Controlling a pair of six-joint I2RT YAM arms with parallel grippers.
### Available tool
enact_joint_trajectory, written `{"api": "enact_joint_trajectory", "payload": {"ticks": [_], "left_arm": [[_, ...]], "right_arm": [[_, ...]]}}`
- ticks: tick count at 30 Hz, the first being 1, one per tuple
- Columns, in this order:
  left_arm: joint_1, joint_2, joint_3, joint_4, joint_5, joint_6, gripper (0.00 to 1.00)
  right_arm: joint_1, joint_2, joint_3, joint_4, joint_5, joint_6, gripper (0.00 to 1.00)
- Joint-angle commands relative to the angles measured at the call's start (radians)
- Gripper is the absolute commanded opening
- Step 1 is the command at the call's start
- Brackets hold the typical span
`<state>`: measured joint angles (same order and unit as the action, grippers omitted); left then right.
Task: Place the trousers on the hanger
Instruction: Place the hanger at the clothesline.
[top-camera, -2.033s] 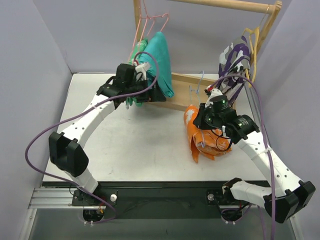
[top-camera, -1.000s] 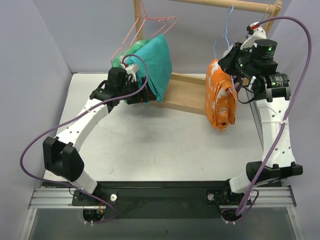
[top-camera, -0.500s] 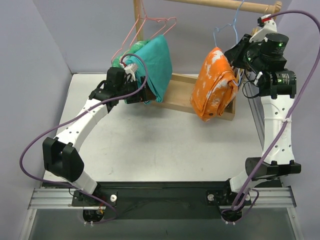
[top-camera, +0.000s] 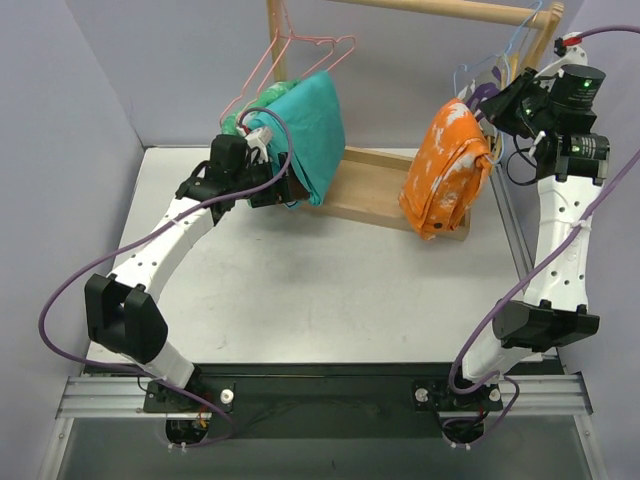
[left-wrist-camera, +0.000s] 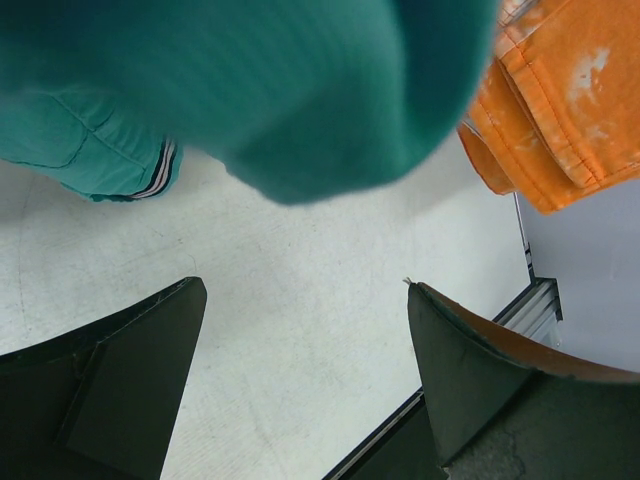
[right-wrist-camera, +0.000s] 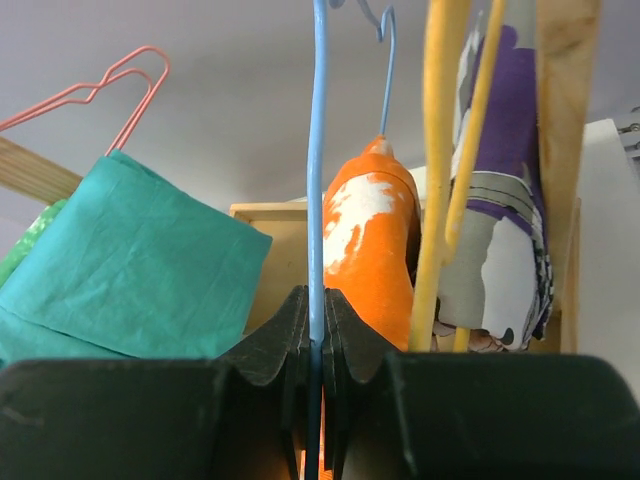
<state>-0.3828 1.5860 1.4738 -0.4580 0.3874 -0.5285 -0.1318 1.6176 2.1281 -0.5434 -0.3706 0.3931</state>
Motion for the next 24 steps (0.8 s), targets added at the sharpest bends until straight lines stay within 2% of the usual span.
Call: {"api": "enact_joint_trajectory", "payload": {"ticks": [1, 13, 21, 24], "left_arm": [[0.016, 0.002, 0.002, 0.051, 0.025, 0.012, 0.93], [0.028, 0.032, 0.013, 0.061, 0.05, 0.012, 0.93], [0.03, 0.04, 0.014, 0.062, 0.051, 0.012, 0.93], [0.032, 0.035, 0.006, 0.059, 0.047, 0.013, 0.93]], "right_arm": [[-0.057, -0.024, 0.027, 0.146, -0.001, 0.012, 0.0], [-0.084, 0.01, 0.03, 0.047, -0.033, -0.026, 0.0], [-0.086, -0.028, -0.043, -0.004, 0.03, -0.028, 0.0], [-0.086, -0.062, -0.088, -0.006, 0.05, -0.031, 0.25]]}}
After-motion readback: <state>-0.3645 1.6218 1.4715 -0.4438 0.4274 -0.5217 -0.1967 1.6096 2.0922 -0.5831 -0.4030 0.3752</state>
